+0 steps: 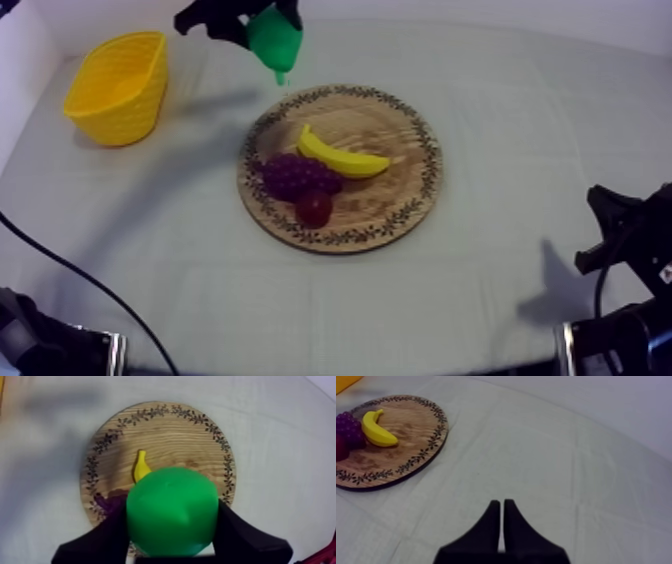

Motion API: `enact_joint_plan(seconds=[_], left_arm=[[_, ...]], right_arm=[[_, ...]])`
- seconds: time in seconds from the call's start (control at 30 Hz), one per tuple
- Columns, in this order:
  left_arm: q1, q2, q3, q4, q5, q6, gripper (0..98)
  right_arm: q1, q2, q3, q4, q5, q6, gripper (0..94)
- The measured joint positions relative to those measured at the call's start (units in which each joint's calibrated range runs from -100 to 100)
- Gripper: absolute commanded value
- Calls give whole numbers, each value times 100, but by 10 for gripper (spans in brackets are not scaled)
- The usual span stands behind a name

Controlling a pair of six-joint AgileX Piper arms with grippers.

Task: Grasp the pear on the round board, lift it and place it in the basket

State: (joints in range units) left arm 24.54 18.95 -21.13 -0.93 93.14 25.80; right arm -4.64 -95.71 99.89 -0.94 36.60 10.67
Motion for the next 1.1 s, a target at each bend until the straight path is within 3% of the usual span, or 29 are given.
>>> enact_joint_plan(seconds=[0.57,1.1], left_arm=[[-1348,-936,1125,-97,-61,-357,324],[-2647,-787,840,-290,15,-762,320]], right_arm=[[0,0,0,0,0,-2,4],[0,0,0,0,0,4,4]])
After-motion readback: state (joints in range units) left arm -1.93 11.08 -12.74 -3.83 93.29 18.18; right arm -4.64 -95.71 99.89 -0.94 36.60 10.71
